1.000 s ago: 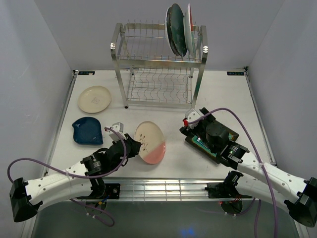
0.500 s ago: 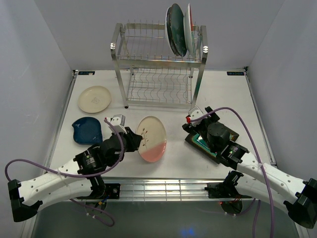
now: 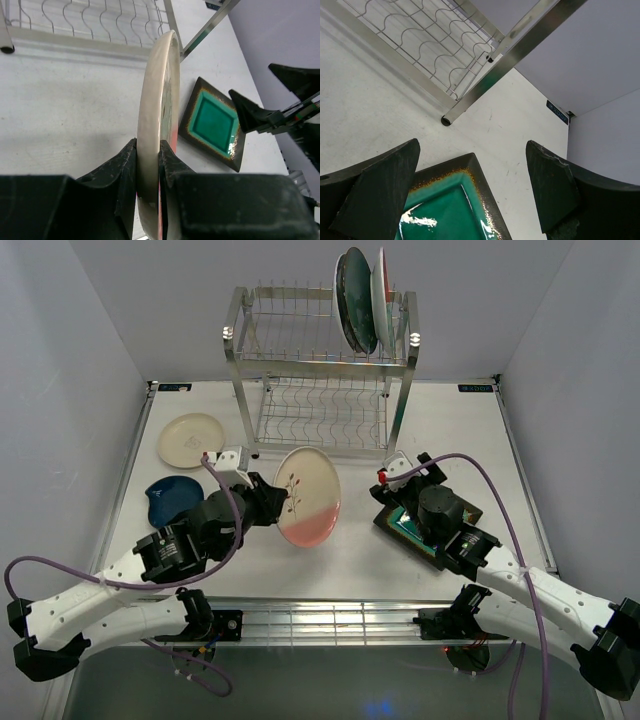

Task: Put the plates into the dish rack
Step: Insert the plate into the dish rack.

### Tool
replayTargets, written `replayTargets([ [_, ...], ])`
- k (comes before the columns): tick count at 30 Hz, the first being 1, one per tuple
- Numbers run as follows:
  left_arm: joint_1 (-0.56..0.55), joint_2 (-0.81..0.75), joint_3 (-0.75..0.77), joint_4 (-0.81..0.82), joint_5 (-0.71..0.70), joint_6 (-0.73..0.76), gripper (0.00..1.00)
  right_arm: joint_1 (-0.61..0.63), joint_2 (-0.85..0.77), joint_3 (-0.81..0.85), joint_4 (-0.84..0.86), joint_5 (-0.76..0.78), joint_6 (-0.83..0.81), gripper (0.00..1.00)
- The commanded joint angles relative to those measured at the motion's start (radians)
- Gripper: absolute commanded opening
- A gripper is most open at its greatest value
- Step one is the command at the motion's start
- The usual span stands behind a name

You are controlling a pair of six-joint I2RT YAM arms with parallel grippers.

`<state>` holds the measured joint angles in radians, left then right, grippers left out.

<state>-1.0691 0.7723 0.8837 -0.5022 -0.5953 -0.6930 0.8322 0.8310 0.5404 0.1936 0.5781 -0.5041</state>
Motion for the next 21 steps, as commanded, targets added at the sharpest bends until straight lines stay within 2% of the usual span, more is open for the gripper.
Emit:
replayTargets([
  [1,-0.003,0.002,0.133,0.09,-0.055,0.032,0.0,-0.01,-0.01,-0.008,0.076,0.042,0.003,0.92],
  [8,-0.003,0.059,0.293,0.06,-0.047,0.081,0.0,-0.024,-0.01,-0.01,0.083,0.048,0.003,0.92],
  [18,-0.003,0.177,0.53,0.047,-0.118,0.181,0.0,-0.036,-0.006,-0.011,0.083,0.042,0.004,0.92],
  [21,-0.003,0.209,0.58,0.103,-0.147,0.246,0.0,-0.041,-0.007,-0.013,0.083,0.037,0.004,0.92],
])
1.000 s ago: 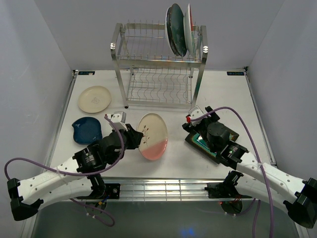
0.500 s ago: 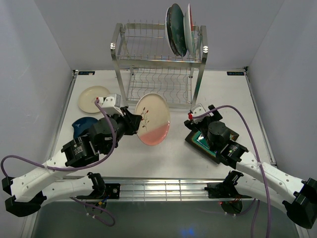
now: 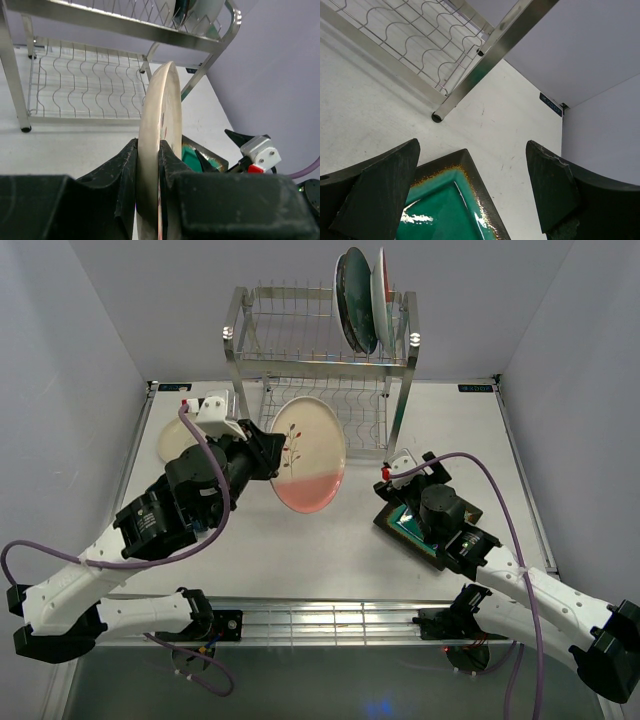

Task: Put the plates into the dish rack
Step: Insert the plate into the dish rack.

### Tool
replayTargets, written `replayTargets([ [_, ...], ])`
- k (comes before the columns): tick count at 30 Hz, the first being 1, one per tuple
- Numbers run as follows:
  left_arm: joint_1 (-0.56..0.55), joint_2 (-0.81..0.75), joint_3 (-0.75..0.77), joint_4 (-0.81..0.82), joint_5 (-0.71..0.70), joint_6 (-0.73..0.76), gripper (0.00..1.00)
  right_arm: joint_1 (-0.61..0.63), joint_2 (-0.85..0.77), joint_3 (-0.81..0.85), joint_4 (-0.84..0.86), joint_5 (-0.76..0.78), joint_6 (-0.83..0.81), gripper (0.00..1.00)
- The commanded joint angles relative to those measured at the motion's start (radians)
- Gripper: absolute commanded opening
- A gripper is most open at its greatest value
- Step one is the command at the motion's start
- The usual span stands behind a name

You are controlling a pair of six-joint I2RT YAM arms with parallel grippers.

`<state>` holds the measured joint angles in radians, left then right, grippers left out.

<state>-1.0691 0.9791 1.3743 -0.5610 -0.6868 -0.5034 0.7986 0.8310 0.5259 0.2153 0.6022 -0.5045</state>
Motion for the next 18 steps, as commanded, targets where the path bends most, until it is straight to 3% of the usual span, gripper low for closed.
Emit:
replayTargets([
  [1,-0.003,0.015,0.103,0.176,-0.069,0.075,0.0,-0.007,-0.007,0.002,0.061,0.013,0.004,0.92],
  [12,-0.002,0.268,0.52,0.11,-0.184,0.198,0.0,-0.012,-0.006,0.002,0.059,0.01,0.006,0.92],
  [18,0.001,0.377,0.667,0.136,-0.269,0.299,0.0,-0.015,-0.012,0.0,0.061,0.005,0.009,0.92],
])
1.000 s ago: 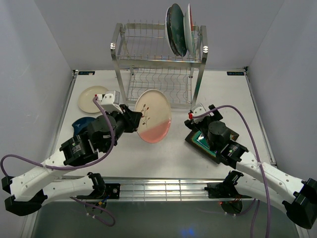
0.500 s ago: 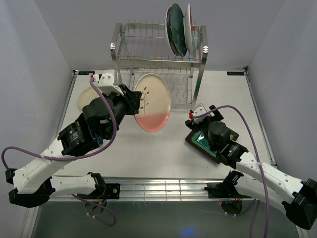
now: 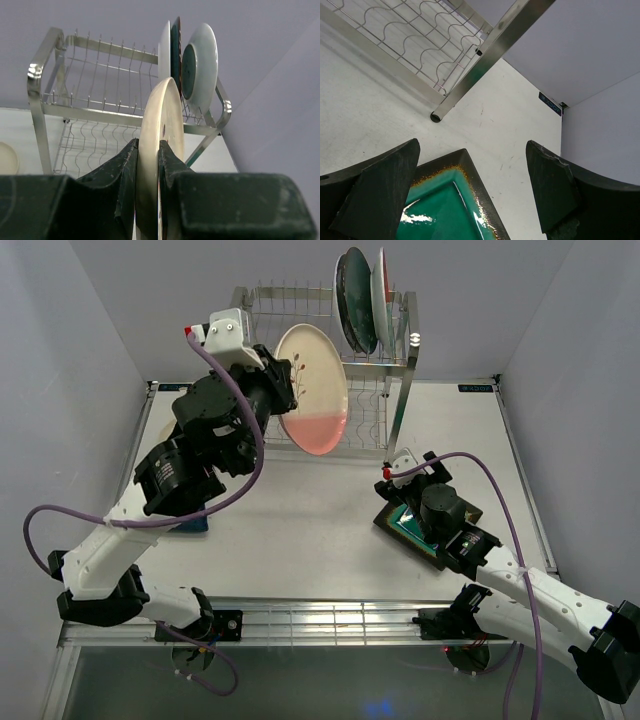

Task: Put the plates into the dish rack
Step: Insert the plate into the dish rack.

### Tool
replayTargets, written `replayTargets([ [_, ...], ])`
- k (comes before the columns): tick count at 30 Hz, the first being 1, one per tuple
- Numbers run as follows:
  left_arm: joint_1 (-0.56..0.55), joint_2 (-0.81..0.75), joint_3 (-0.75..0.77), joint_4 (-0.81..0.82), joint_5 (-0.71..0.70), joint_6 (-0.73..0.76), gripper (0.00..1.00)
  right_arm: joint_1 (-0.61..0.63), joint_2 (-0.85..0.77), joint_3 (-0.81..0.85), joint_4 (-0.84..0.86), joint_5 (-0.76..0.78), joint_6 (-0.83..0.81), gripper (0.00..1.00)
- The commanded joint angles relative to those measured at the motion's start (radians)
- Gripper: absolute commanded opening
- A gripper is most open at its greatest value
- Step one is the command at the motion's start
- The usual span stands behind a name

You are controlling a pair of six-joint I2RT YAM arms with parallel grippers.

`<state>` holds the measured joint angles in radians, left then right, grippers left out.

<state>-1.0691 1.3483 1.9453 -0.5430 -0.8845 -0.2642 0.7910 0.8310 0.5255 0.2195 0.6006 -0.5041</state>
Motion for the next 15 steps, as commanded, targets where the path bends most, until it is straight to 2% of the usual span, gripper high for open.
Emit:
replayTargets([
  [1,0.003,0.021,0.14,0.121,-0.083,0.091,0.0,-0.007,-0.013,-0.001,0.057,0.007,0.009,0.92],
  [8,0.015,0.138,0.293,0.181,-0.149,0.245,0.0,-0.012,-0.02,0.001,0.054,0.002,0.013,0.92],
  [12,0.053,0.166,0.334,0.198,-0.124,0.26,0.0,-0.013,-0.021,0.001,0.052,0.001,0.015,0.92],
  [15,0.105,0.213,0.423,0.126,-0.081,0.246,0.0,-0.016,-0.023,0.001,0.05,-0.001,0.016,0.92],
])
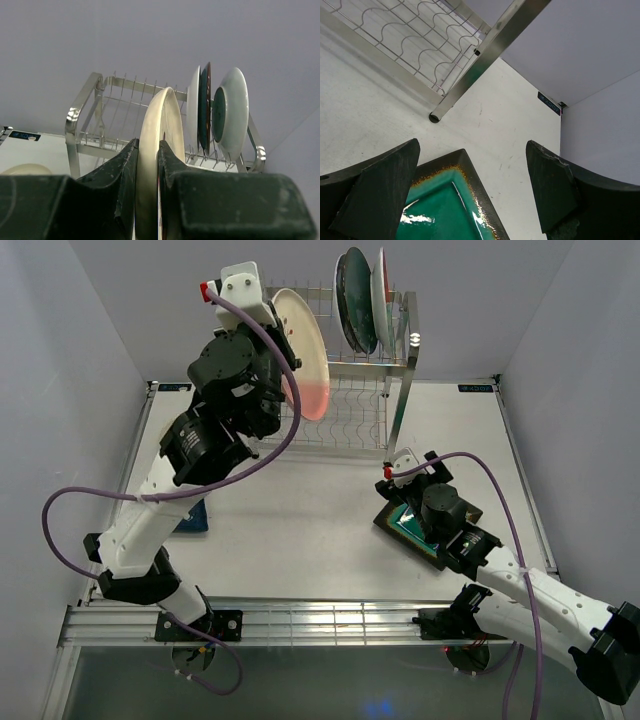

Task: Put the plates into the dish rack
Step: Insert the plate into the dish rack.

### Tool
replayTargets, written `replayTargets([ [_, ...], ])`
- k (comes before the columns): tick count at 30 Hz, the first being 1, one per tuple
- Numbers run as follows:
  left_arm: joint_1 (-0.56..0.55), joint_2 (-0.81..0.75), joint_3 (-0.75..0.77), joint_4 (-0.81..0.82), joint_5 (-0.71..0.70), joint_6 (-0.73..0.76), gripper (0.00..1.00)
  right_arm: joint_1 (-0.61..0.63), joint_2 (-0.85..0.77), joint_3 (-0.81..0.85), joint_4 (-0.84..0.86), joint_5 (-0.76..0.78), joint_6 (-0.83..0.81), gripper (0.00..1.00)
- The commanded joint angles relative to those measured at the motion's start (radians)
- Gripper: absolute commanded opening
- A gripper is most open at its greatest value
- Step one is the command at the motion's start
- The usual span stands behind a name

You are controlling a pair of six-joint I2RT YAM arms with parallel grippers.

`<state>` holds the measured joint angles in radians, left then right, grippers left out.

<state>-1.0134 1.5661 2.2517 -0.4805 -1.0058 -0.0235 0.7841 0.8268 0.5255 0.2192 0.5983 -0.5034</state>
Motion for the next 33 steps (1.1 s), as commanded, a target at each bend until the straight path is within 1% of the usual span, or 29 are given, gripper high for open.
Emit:
replayTargets([
  [1,0.068,0.006,0.132,0.042,0.062,-0.013,0.0,-0.009,-0.018,0.001,0.049,-0.002,0.017,0.92],
  [2,0.091,0.017,0.143,-0.001,0.09,-0.036,0.0,-0.011,-0.021,0.001,0.048,-0.003,0.017,0.92],
  [3,0.143,0.02,0.149,-0.019,0.157,-0.062,0.0,-0.011,-0.022,0.001,0.048,-0.006,0.017,0.92],
  [4,0.169,0.02,0.149,-0.036,0.189,-0.119,0.0,-0.013,-0.022,0.001,0.048,-0.005,0.019,0.92],
  [6,0.246,0.018,0.137,-0.064,0.258,-0.167,0.0,-0.013,-0.02,0.002,0.048,-0.005,0.019,0.92],
  [7,0.304,0.029,0.12,-0.07,0.356,-0.224,0.0,-0.014,-0.023,-0.001,0.048,-0.006,0.019,0.92],
  [8,0.305,0.029,0.12,-0.076,0.357,-0.225,0.0,-0.014,-0.023,-0.001,0.048,-0.006,0.019,0.92],
  [9,0.35,0.044,0.123,-0.085,0.383,-0.242,0.0,-0.016,-0.022,0.001,0.046,-0.008,0.019,0.92],
  [10,0.377,0.052,0.134,-0.093,0.444,-0.263,0.0,-0.017,-0.025,-0.001,0.046,-0.008,0.019,0.92],
  [11,0.401,0.06,0.134,-0.101,0.479,-0.303,0.0,-0.019,-0.025,-0.002,0.046,-0.008,0.019,0.92],
  [12,0.444,0.063,0.131,-0.101,0.511,-0.321,0.0,-0.019,-0.025,-0.002,0.046,-0.011,0.019,0.92],
  [13,0.461,0.064,0.126,-0.095,0.533,-0.335,0.0,-0.02,-0.025,-0.001,0.046,-0.011,0.019,0.92],
  [15,0.483,0.063,0.1,-0.06,0.562,-0.349,0.0,-0.023,-0.028,-0.004,0.045,-0.011,0.019,0.92],
  [20,0.49,0.043,0.078,0.0,0.581,-0.349,0.0,-0.029,-0.031,-0.007,0.046,-0.018,0.019,0.92],
  [33,0.493,0.035,0.085,0.039,0.619,-0.375,0.0,-0.031,-0.025,-0.007,0.046,-0.028,0.017,0.92],
])
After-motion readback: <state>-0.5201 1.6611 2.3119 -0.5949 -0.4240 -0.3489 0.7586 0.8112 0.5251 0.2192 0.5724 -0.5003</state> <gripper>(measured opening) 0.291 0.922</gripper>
